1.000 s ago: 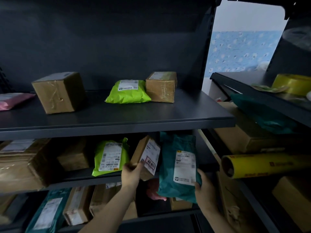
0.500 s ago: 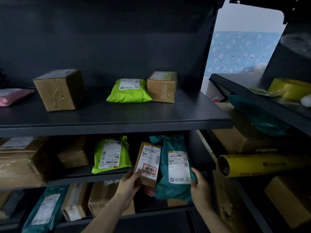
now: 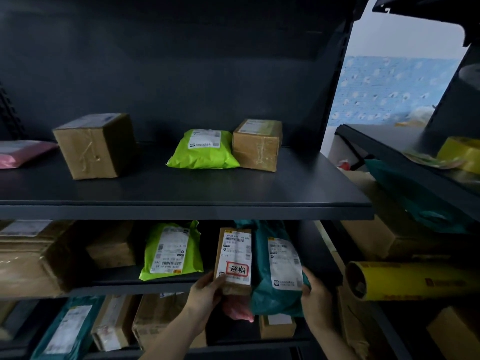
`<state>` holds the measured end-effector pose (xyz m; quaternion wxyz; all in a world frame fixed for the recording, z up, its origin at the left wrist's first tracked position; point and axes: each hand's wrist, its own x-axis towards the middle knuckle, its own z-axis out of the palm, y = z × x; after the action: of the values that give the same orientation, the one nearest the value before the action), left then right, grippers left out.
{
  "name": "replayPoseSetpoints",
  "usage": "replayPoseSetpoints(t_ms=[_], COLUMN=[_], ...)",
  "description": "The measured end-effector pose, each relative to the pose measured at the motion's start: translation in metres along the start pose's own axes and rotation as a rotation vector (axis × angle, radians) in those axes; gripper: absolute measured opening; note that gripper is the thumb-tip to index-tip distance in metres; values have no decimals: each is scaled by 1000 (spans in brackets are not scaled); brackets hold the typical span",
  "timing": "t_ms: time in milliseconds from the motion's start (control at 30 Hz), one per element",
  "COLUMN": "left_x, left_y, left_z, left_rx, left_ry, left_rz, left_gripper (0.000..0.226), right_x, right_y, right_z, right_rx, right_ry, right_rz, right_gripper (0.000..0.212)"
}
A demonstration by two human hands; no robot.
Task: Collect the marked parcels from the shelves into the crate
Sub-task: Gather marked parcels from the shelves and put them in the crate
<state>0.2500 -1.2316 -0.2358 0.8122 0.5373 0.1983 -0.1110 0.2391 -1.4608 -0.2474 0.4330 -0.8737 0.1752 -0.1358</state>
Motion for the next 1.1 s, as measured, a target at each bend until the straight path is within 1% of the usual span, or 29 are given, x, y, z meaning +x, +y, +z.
replayPoseSetpoints(t_ms=[100,233,300,433,533,633,733,833,1000,1100], left_x=[-6,-19,-29,-44,-51,-51,-47,-37,-17,-10], left_y=[7,19,26,41,54,65,72,73,69,68], left_z=[-5,-21,-31,-60,-90,-121,-147,-169,-191,-197], left_rx=[-18,1,-9,-66,-102,-127,-151,-146,-101,-118], left_ry=[18,13,13,62,110,161,187,175,185,159], left_rz=[2,46,64,71,65,81,81,71,93,67], left_gripper=[22,11,9,12,16,27,36,39,39,52], right_x=[1,0,-6,-22,-35,-43,-46,-44,-32,-27], right_y=[-2,-20,-35,-66,-84,-98,-108,-119,-139,-150], right_z=[-2,-3,1,22,43,66,93,126,176,192], right_rx=[-71,-270,-275,-224,-196,-213,-250,-253,-324,-413], right_ry=[-11,38,26,-81,-178,-250,-338,-421,-388,-333], right_rz=[-17,-162,-231,-344,-335,-326,-314,-258,-205,-216], right_gripper=[45,43,44,43,44,45,45,48,51,43])
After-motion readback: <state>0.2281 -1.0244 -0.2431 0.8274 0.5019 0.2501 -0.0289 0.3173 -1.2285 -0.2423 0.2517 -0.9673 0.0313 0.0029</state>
